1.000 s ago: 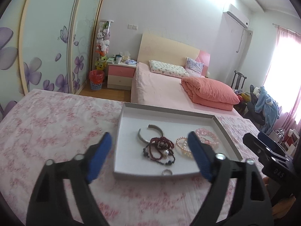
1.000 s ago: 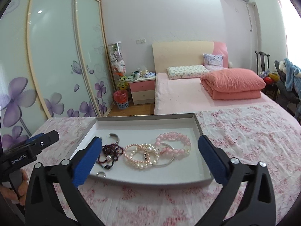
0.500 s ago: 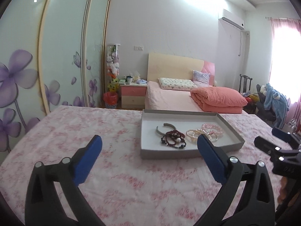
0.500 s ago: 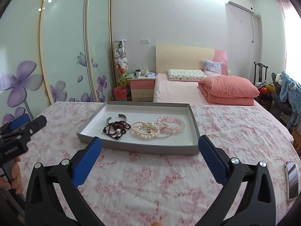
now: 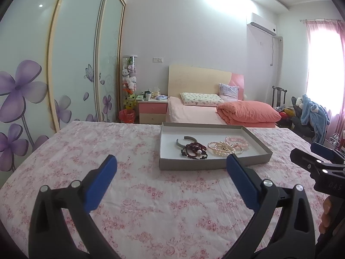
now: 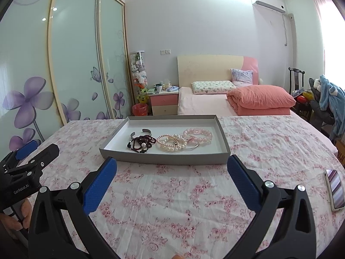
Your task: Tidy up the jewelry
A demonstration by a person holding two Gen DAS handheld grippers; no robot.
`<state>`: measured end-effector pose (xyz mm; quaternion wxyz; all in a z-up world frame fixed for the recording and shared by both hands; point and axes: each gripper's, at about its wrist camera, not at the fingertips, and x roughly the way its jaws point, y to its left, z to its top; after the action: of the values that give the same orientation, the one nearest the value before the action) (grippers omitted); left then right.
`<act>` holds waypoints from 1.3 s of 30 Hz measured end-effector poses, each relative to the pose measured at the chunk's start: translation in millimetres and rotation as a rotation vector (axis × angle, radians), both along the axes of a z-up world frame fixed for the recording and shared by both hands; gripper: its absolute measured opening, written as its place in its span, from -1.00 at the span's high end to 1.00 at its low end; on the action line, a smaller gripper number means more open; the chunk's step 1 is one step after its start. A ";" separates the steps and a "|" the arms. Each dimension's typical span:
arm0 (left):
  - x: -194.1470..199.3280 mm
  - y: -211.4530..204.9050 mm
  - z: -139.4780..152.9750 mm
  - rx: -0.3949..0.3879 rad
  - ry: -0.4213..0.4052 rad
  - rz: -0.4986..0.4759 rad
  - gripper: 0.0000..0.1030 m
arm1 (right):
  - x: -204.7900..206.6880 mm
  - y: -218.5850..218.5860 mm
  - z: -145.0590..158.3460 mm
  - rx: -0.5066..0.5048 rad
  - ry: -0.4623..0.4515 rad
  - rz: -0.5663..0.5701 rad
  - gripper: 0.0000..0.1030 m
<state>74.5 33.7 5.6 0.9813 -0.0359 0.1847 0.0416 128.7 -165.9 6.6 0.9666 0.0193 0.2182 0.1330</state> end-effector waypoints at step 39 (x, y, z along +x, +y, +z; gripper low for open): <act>-15.4 -8.7 -4.3 -0.013 -0.004 -0.023 -0.92 | -18.7 -2.8 -5.7 -0.001 -0.022 -0.021 -0.97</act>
<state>59.1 25.1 1.3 0.9818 -0.0400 0.1832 0.0292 110.0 -168.7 0.9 0.9703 0.0199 0.2075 0.1229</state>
